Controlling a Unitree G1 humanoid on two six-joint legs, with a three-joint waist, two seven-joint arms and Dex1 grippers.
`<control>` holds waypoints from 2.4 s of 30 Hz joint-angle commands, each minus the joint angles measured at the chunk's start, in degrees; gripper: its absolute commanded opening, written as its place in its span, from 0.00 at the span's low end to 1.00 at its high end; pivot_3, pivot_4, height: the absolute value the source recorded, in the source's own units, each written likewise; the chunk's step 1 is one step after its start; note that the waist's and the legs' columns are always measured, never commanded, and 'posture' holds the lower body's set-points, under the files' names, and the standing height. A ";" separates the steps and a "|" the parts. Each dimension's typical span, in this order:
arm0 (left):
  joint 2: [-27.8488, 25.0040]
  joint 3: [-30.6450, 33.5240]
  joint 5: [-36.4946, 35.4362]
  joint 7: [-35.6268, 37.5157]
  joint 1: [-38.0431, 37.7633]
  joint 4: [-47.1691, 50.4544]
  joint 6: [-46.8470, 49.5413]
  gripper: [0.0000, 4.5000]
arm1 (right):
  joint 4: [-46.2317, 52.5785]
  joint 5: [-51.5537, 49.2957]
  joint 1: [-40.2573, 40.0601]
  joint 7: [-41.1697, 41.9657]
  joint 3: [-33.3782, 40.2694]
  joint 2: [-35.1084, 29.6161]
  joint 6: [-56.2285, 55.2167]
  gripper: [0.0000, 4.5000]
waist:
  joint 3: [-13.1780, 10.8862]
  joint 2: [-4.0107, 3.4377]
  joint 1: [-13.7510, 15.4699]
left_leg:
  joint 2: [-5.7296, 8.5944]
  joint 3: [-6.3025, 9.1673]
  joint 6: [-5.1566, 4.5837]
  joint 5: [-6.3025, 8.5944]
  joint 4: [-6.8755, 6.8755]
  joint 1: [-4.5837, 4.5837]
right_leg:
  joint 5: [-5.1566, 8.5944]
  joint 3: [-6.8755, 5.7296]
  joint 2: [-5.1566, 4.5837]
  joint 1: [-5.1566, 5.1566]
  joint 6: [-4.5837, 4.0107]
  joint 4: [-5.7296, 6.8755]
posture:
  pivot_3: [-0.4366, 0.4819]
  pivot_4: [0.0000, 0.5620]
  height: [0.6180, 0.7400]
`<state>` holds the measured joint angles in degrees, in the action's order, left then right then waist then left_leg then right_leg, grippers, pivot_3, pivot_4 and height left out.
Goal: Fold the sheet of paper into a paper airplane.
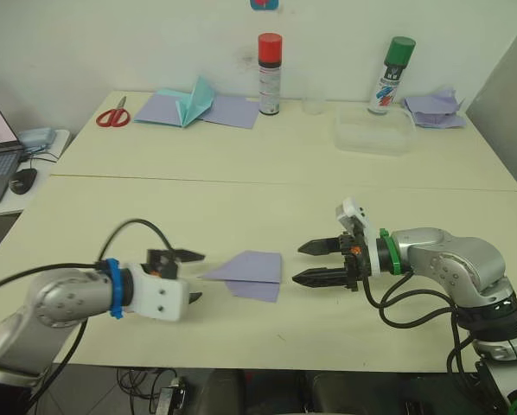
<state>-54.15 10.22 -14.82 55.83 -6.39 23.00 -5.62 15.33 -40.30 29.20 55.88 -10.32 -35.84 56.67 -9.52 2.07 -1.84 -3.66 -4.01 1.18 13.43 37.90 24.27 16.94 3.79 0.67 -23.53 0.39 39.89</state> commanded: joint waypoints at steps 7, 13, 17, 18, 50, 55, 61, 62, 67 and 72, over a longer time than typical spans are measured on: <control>3.48 -0.49 -19.82 -3.53 1.66 1.12 28.25 0.60 | 2.41 11.85 -0.61 6.99 -6.53 -4.16 -17.96 1.00 | -0.02 -0.03 0.02 | 0.07 0.15 0.00 -0.01 0.02 -0.13 | 0.13 -0.15 0.10 0.12 0.23 0.03 | 0.48 0.27 1.00; 6.51 -8.15 -11.93 -6.37 3.40 -0.04 28.98 0.19 | 2.61 15.02 -0.35 5.51 -6.26 -1.53 -23.08 1.00 | -0.02 -0.01 0.06 | 0.06 0.16 0.01 0.00 0.01 -0.11 | 0.00 -0.08 0.14 0.13 -0.02 0.01 | 0.48 0.27 1.00; 8.36 -10.40 -8.93 -7.48 5.33 -1.54 28.84 0.01 | 3.00 16.46 -1.58 2.96 -6.13 0.23 -23.45 1.00 | -0.01 -0.01 0.14 | 0.07 0.18 0.01 -0.01 0.03 -0.12 | 0.00 -0.06 0.14 0.15 -0.03 0.02 | 0.48 0.27 1.00; 8.86 -10.81 -9.00 -7.52 5.92 -1.46 29.47 0.01 | 3.56 16.04 -2.16 2.62 -5.89 0.64 -22.82 1.00 | -0.01 -0.01 0.16 | 0.07 0.18 0.01 -0.01 0.03 -0.12 | 0.00 -0.04 0.14 0.15 -0.03 0.02 | 0.48 0.27 1.00; 13.06 -18.37 -3.82 -8.43 4.06 -5.82 36.96 0.01 | -8.68 0.08 0.92 -15.62 4.21 13.44 20.43 1.00 | 0.42 -0.30 0.28 | 0.20 0.14 0.00 0.00 -0.03 -0.36 | 0.02 0.15 0.08 0.39 -0.05 -0.01 | 0.48 0.27 1.00; 13.37 -18.94 -3.57 -8.55 4.19 -5.78 37.04 0.01 | -14.02 0.56 2.72 -19.50 6.25 18.49 23.26 1.00 | 0.85 -0.38 0.10 | 0.16 0.15 0.00 0.00 -0.05 -0.38 | 0.05 0.15 0.13 0.39 0.00 -0.01 | 0.48 0.27 1.00; 13.26 -20.56 -2.13 -8.15 5.70 -7.09 37.48 0.01 | -24.37 1.10 7.27 -22.08 9.86 25.54 24.16 1.00 | 1.24 -0.41 0.01 | 0.12 0.12 0.00 0.00 -0.06 -0.44 | 0.06 0.15 0.22 0.40 0.02 0.00 | 0.48 0.27 1.00; 13.30 -20.67 -2.03 -8.14 5.96 -7.33 37.68 0.01 | -25.21 1.04 7.79 -21.91 9.79 25.93 24.18 1.00 | 1.29 -0.41 0.01 | 0.14 0.13 0.00 0.00 -0.06 -0.44 | 0.06 0.15 0.24 0.40 0.01 0.00 | 0.48 0.27 1.00; 13.08 -21.34 -1.46 -7.28 6.83 -8.25 38.01 0.01 | -30.03 1.63 10.71 -19.69 7.61 27.56 21.79 1.00 | 1.35 -0.44 0.03 | 0.18 0.10 0.00 0.00 -0.08 -0.44 | 0.06 0.16 0.24 0.41 0.01 -0.02 | 0.48 0.27 1.00; 13.63 -21.66 0.00 -7.13 7.51 -9.51 36.22 0.01 | -35.42 3.98 13.66 -17.34 4.90 30.09 16.15 1.00 | 1.41 -0.50 0.03 | 0.17 0.09 0.00 0.00 -0.08 -0.45 | 0.07 0.16 0.24 0.39 0.02 -0.02 | 0.48 0.27 1.00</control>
<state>-40.83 -7.86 -17.37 48.77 2.20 16.40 29.47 -19.04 -37.06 42.08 37.56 -4.01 -6.73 74.64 -8.11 1.57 -1.81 -3.49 -3.90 1.18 13.42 37.82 23.82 17.01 3.94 0.92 -23.12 0.42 39.87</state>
